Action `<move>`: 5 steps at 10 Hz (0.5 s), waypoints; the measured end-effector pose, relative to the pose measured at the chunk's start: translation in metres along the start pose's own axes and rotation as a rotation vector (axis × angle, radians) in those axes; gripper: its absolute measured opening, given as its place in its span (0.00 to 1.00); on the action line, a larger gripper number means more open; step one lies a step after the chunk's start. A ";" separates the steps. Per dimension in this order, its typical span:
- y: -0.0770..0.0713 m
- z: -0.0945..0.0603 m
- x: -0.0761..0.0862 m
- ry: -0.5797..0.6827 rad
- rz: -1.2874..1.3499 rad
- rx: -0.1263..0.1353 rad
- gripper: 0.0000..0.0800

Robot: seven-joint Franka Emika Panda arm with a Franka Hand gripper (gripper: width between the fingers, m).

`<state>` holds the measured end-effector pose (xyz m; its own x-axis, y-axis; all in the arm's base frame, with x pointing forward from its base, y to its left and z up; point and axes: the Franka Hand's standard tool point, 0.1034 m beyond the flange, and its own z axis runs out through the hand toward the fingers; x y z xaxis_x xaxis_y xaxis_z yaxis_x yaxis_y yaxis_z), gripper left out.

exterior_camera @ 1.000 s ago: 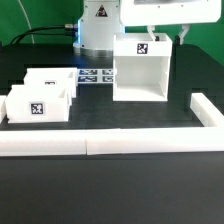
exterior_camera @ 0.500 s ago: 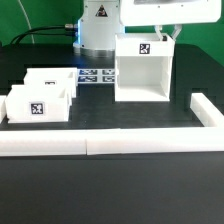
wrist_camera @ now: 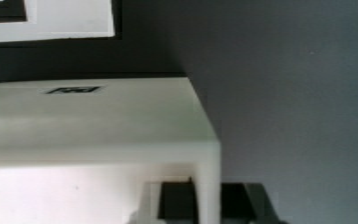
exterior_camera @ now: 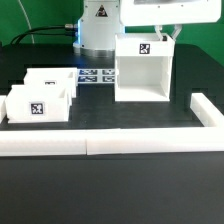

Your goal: Assemble drawer

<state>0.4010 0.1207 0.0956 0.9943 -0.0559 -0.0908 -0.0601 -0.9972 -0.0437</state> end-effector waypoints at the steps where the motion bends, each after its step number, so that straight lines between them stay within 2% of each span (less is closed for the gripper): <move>1: 0.000 0.000 0.001 0.001 -0.001 0.000 0.05; 2: 0.003 -0.002 0.009 -0.001 -0.017 0.003 0.05; 5: 0.009 -0.008 0.049 0.008 -0.038 0.018 0.05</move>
Offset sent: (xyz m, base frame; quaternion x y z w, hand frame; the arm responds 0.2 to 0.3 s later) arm 0.0544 -0.0120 0.0058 0.0054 -0.0077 -0.0289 0.9995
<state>0.4501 0.1084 0.0989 0.9966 -0.0182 -0.0804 -0.0234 -0.9976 -0.0644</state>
